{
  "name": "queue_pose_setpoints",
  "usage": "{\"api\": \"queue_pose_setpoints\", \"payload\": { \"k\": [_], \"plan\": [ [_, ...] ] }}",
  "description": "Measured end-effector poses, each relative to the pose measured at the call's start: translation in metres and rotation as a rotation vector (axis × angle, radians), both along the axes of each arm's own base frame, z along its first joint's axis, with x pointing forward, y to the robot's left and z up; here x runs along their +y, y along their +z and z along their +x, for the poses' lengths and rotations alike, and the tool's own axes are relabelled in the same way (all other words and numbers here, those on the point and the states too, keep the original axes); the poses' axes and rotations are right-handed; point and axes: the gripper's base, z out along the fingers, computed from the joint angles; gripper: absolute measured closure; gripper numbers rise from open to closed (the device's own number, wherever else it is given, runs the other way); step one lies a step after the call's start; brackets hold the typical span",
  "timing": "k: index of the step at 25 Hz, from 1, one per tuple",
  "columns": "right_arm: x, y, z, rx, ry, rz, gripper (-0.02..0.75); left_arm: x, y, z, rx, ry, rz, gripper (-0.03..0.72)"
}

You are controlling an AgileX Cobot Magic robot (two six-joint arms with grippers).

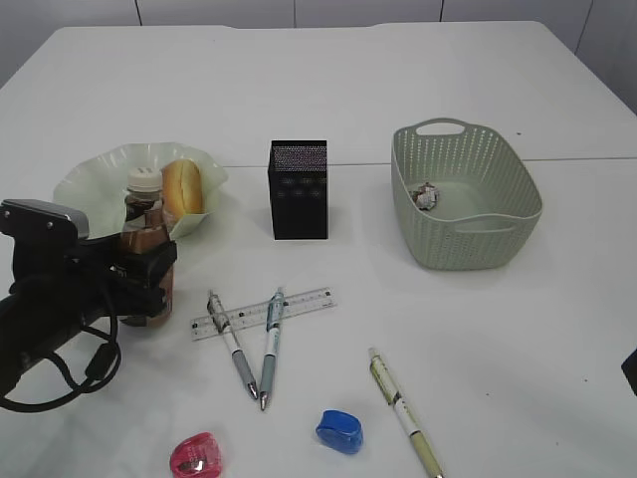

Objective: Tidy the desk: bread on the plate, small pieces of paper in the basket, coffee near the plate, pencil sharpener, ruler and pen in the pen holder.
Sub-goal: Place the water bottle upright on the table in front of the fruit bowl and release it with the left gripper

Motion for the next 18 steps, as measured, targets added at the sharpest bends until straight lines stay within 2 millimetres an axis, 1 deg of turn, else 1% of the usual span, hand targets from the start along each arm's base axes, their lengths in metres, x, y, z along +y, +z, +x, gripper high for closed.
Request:
{"api": "queue_pose_setpoints", "payload": {
  "k": [3, 6, 9, 18],
  "plan": [
    [0.000, 0.000, 0.000, 0.000, 0.000, 0.000, 0.262, 0.000, 0.000, 0.000, 0.001, -0.004, 0.001, 0.181],
    [0.000, 0.000, 0.000, 0.000, 0.000, 0.000, 0.261, 0.000, -0.002, -0.002, 0.047, -0.010, 0.021, 0.134],
    [0.000, 0.000, 0.000, 0.000, 0.000, 0.000, 0.261, 0.000, 0.001, -0.002, 0.055, -0.011, 0.026, 0.123],
    [0.000, 0.000, 0.000, 0.000, 0.000, 0.000, 0.261, -0.002, 0.020, -0.001, -0.004, -0.025, 0.013, 0.121]
  ]
}}
